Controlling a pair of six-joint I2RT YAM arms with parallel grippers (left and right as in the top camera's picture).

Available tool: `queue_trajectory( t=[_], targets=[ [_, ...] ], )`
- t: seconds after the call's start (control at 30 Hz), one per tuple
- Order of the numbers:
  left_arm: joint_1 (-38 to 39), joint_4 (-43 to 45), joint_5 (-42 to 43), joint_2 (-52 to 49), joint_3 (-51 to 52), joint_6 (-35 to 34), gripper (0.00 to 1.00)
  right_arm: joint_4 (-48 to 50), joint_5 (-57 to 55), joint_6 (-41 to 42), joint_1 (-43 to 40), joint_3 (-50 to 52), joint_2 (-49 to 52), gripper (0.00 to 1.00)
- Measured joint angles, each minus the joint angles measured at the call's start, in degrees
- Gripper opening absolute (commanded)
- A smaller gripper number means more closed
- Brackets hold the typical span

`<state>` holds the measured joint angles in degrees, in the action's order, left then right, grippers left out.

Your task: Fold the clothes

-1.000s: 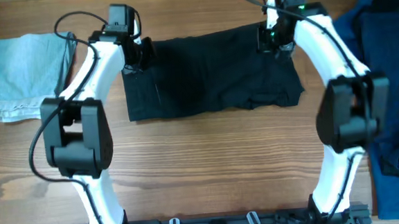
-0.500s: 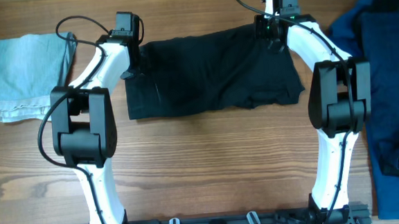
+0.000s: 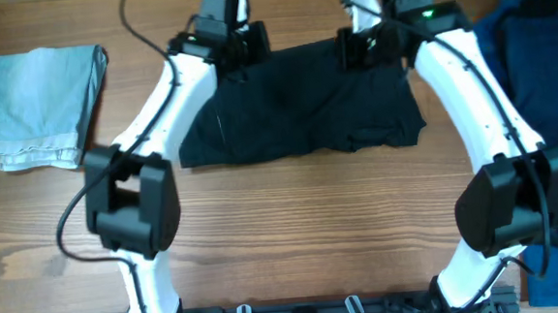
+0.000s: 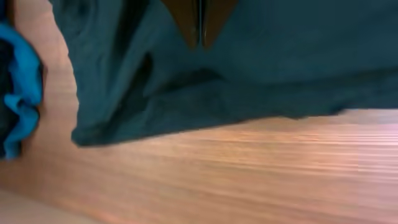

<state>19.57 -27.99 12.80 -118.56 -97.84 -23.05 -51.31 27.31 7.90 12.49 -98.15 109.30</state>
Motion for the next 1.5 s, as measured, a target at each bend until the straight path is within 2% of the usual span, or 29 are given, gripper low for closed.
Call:
queue_trajectory(
  t=[0.1,0.27,0.43,0.6,0.77,0.87,1.0,1.13,1.3,1.4,1.5],
  targets=[
    [1.68,2.10,1.68,-3.19,0.07,-0.02,0.04,-0.15,0.39,0.52,2.54,3.15,0.07,0.04],
    [1.70,3.78,2.12,-5.95,0.07,-0.26,0.04,6.91,0.02,4.26,6.19,13.88,0.33,0.04],
    [1.70,7.17,2.14,-9.92,0.07,-0.87,0.04,10.67,-0.79,8.85,6.38,21.33,0.37,0.04],
    [0.98,11.50,2.14,-15.91,0.07,-1.31,0.04,13.03,-1.92,9.88,6.38,28.92,0.37,0.04],
    [-1.16,15.54,2.29,-16.61,0.09,-1.36,0.04,13.57,-3.78,9.90,6.38,34.56,0.39,0.04],
    [-2.03,15.61,2.29,-16.52,0.09,-1.33,0.04,12.79,-1.68,8.81,6.38,33.94,0.37,0.04],
    [-2.05,15.87,2.32,-12.72,0.17,-1.33,0.04,13.44,2.27,7.43,6.38,27.32,-3.80,0.04],
    [-2.03,14.97,2.36,-7.89,0.15,-2.14,0.04,17.16,-1.92,8.98,6.38,24.76,-7.63,0.04],
    [-0.17,13.46,2.34,-8.00,0.20,-2.84,0.04,18.18,-2.32,9.88,6.38,24.76,1.40,0.04],
    [2.03,15.13,2.38,-9.68,0.17,-3.02,0.04,14.88,-0.07,10.05,6.38,24.83,7.69,0.04],
    [2.78,16.09,2.56,-13.70,0.17,-3.02,0.04,12.83,1.42,10.03,6.27,24.41,8.59,0.04]
  ],
)
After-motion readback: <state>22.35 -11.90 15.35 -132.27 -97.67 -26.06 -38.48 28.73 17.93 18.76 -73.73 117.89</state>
